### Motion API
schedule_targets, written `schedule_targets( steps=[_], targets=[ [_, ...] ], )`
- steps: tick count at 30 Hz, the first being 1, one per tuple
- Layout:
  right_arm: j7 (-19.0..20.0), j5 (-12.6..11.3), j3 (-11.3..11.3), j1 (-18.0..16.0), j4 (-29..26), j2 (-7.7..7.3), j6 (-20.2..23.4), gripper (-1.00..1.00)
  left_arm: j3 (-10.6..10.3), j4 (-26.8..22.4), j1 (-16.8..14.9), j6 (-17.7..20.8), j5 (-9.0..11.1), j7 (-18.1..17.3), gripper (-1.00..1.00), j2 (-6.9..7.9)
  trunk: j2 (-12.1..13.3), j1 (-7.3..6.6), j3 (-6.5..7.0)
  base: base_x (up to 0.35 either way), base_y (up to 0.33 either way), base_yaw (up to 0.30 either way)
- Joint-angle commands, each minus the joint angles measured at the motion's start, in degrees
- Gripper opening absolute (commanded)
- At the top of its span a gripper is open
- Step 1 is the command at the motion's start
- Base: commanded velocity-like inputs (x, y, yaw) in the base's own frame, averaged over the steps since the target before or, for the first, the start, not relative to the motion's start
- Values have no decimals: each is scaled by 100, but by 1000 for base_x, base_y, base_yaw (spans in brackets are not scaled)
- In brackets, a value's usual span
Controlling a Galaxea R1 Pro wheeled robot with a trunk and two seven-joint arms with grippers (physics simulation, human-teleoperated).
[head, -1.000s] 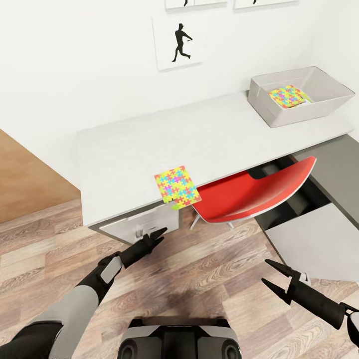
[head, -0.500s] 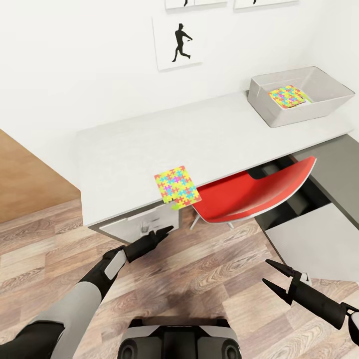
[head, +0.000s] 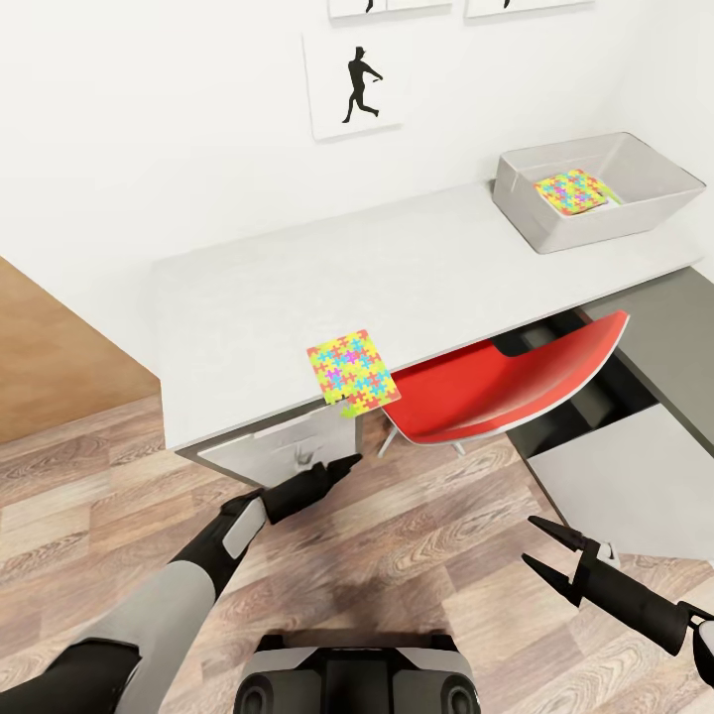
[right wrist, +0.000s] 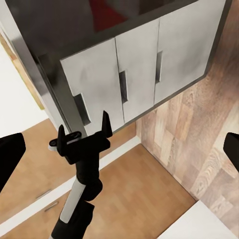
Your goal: Put all the toys in the child's room - the three board games (two on the bed and one on the table), the two jigsaw puzzles on the table, and the tennis ball on the table - inside the toy box on the table in the child's room.
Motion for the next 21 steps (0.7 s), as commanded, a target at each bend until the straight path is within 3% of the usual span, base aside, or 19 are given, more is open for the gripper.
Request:
schedule_targets(
  steps=[1,8,15,21],
  targets=[
    [54,55,-7,-3,2,0,20,100,-28,-1,-4,50,57,9,100,-3,-8,3,-6,0,0,0],
    [54,55,-7,-3,3,0,20,100,-90,-177,-6,44,56,37,100,-23,-8,3,-6,0,0,0],
    [51,55,-7,-3,3,0,15,100,-363,-461,-5,40,61,45,100,-20,-8,3,-6,0,0,0],
    [53,55,-7,-3,3,0,15,100,-440,-632,-2,38,58,48,100,-20,-8,3,-6,0,0,0]
  ],
)
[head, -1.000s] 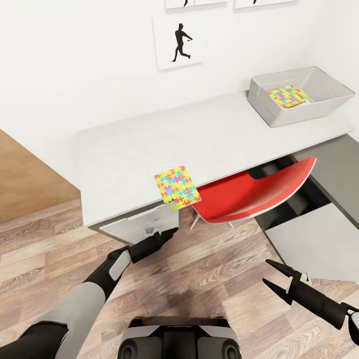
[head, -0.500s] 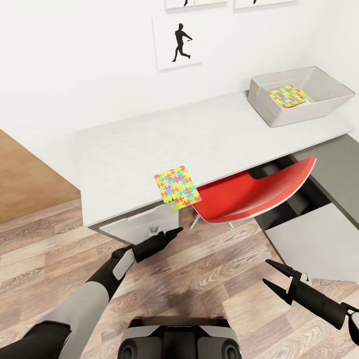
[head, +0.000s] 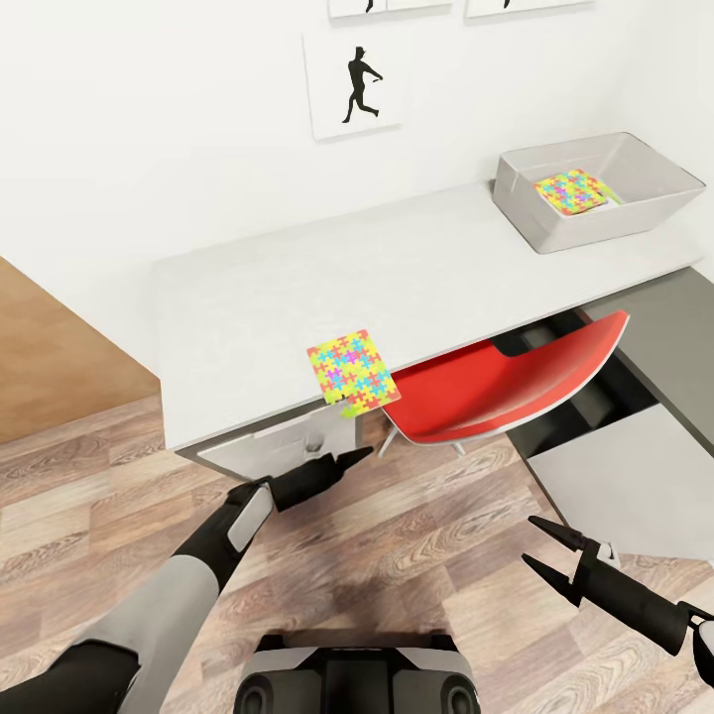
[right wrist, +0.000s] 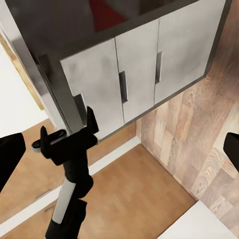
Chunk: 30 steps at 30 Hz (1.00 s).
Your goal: Put all the toys in the child's room - the three board games (two on the bed and one on the table), the two jigsaw puzzles on the table, and the tennis ball on the table - inside the toy box on the table in the child's room.
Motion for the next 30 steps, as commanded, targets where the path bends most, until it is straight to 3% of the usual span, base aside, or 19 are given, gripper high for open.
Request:
schedule_targets(
  steps=[1,19,30],
  targets=[
    [54,55,-7,-3,2,0,20,100,-23,-25,-4,51,55,1,100,3,-8,3,-6,0,0,0],
    [47,55,-7,-3,2,0,10,100,-81,-296,-8,77,63,389,100,-53,-8,3,-6,0,0,0],
    [46,59,-7,-3,2,0,-3,100,-39,-372,-9,79,132,424,100,-58,-8,3,-6,0,0,0]
  ],
)
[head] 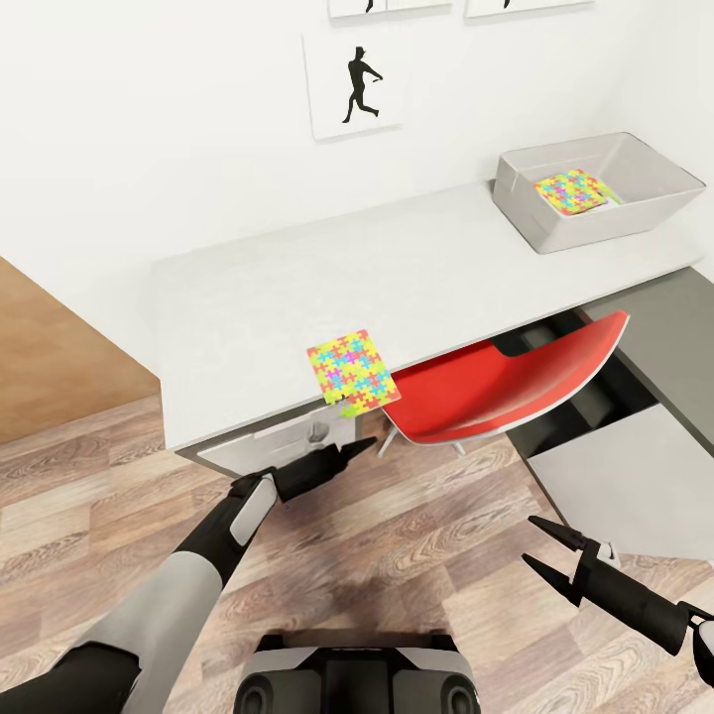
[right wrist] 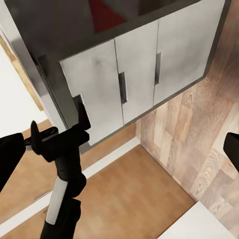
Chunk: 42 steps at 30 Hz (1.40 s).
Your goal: Put all the toys in the child's room - the three board games (two on the bed and one on the table), the two jigsaw puzzles on the table, and the tennis ball on the table - inside the toy box on the table in the child's room.
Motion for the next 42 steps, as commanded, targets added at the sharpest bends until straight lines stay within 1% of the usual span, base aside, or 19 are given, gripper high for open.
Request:
schedule_targets(
  steps=[1,8,21,26,33,36,41,42],
  targets=[
    [53,58,-7,-3,2,0,20,100,-5,-1,-3,48,59,3,100,2,-9,3,-6,0,0,0],
    [53,78,-7,1,2,0,14,100,24,-11,-3,7,70,22,100,-15,-9,3,-6,0,0,0],
    [53,83,-7,5,2,0,9,100,52,-123,-1,-37,68,77,100,-152,-9,3,-6,0,0,0],
    [53,84,-7,5,2,0,9,100,116,-177,-1,-46,73,250,100,-196,-9,3,-6,0,0,0],
    [53,84,-7,6,26,0,9,100,313,-206,-3,-47,102,575,100,-336,-9,3,-6,0,0,0],
    [53,84,-7,6,59,0,9,100,360,-241,-3,-45,105,633,100,-369,-9,3,-6,0,0,0],
    [53,84,-7,6,98,0,9,100,404,-439,1,-34,108,800,100,-410,-9,3,-6,0,0,0],
    [53,84,-7,6,104,0,9,100,410,-549,3,-28,108,921,100,-420,-9,3,-6,0,0,0]
  ],
)
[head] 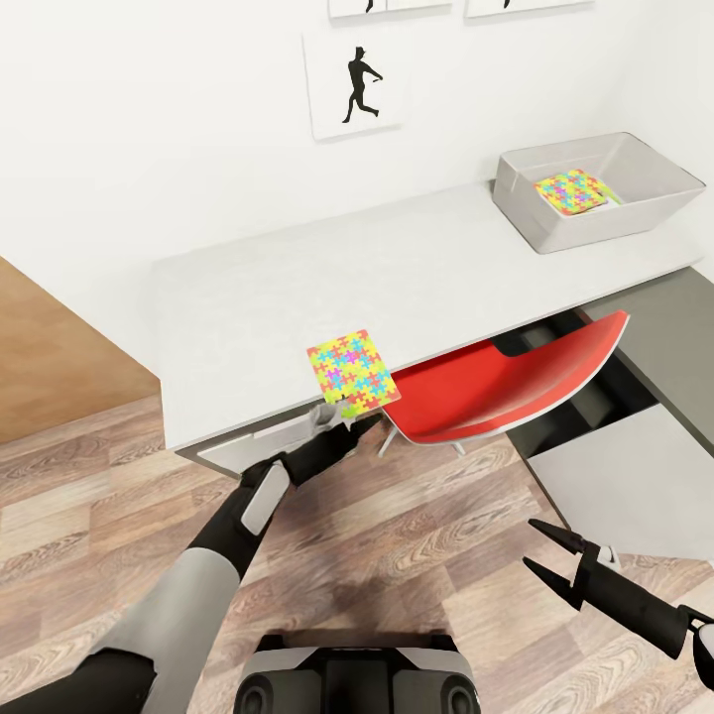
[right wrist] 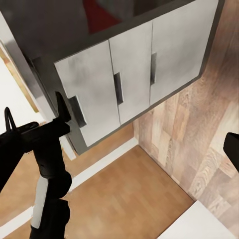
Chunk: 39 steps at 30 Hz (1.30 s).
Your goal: Put all the toys in the child's room - the three board games (two on the bed and one on the table), the two jigsaw puzzles on the table, and the tennis ball on the table - inside the toy box on the table in the child's room.
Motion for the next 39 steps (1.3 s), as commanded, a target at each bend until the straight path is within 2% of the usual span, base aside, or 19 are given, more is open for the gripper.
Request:
schedule_targets(
  steps=[1,9,14,25,39],
  targets=[
    [52,53,-7,-3,5,0,21,100,-3,-62,-1,51,54,81,100,-3,-8,3,-7,0,0,0],
    [52,53,-7,-3,13,0,21,100,-10,-508,28,42,67,857,100,-27,-8,3,-7,0,0,0],
    [52,53,-7,-3,14,0,21,100,-23,-761,59,-21,82,1167,100,-78,-8,3,-7,0,0,0],
    [52,53,-7,-3,17,0,21,100,-43,-1035,87,-138,89,1283,100,-103,-8,3,-7,0,0,0],
    [52,53,-7,-3,18,0,21,100,-33,-1093,130,-138,102,1287,100,-103,-8,3,-7,0,0,0]
  ],
)
